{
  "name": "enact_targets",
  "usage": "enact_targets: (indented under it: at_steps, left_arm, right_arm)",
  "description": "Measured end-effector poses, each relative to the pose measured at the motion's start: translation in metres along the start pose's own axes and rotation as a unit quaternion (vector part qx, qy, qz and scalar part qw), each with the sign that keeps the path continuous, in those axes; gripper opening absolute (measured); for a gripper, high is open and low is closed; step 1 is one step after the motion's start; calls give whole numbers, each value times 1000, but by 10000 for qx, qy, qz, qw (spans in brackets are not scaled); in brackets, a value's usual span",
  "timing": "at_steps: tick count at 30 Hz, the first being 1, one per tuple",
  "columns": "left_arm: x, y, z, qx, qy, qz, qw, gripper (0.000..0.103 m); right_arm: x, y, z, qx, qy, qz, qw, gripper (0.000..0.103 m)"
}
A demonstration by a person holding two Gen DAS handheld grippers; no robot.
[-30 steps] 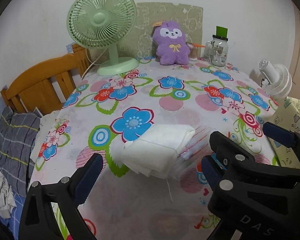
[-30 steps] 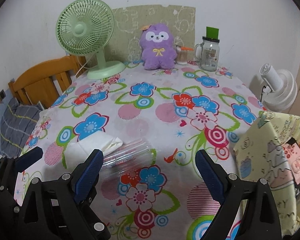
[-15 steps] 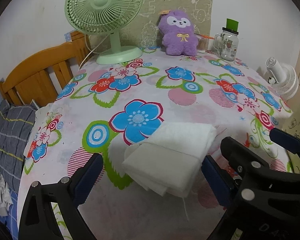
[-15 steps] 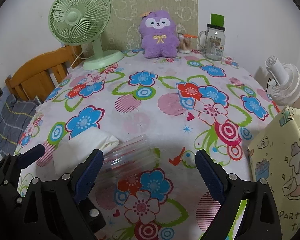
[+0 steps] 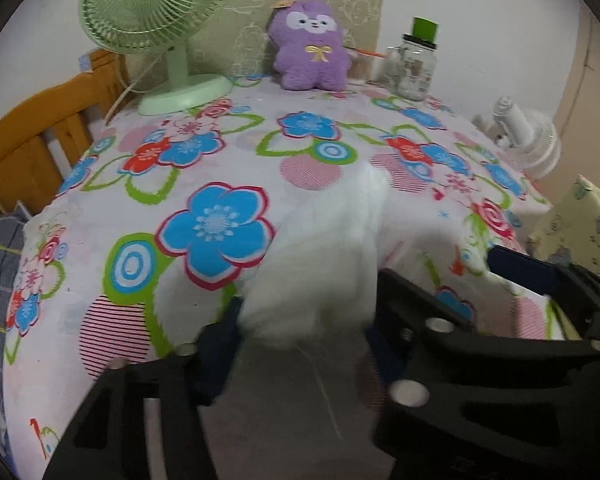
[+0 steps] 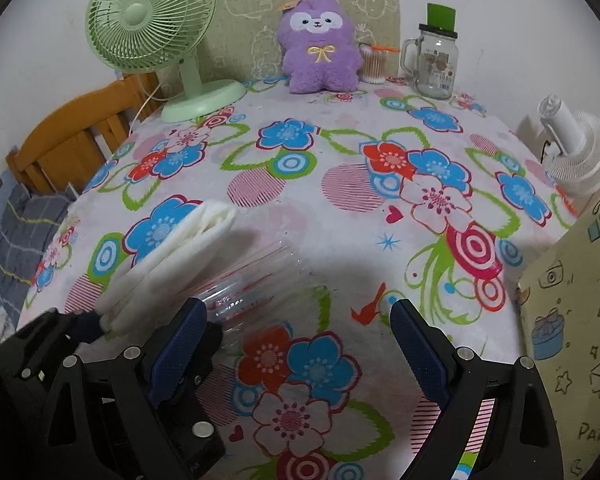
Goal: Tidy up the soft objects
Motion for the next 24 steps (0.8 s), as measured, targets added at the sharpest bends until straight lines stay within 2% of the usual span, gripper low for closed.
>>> enact_targets:
  at_steps: [6,13,19,22,24]
  left_arm:
    - [-6,1,-4,157,-175,-105,9997,36]
    - [-15,0,1,73,-44,-198,9998,22]
    - [-19,1,19,-181,-85,-166,9997,20]
    - [-18,1,28,-277,-114,-114,9995,21]
    - [-16,2,34,-344,-80,-45,9994,23]
  right_arm:
    - [2,-1,6,-79,14,11,10000,95]
    - [2,-7,18,-110,-144,-29,9998,95]
    - [9,-13,33,-206,-300,74,9993,94]
    - [13,-15,44,-311,-376,130,9987,87]
    - [18,-16,52,-389,-441,224,9980,78]
Point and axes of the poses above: each gripper's, at about its wrist camera, not at the fingertips, and x roughly the way its jaws point, z to its left, y to its underside, the point moved 6 cm from there along x, roughly the way its jaws point, and after that the axes turned 7 degrees about z, right-handed, at the moved point
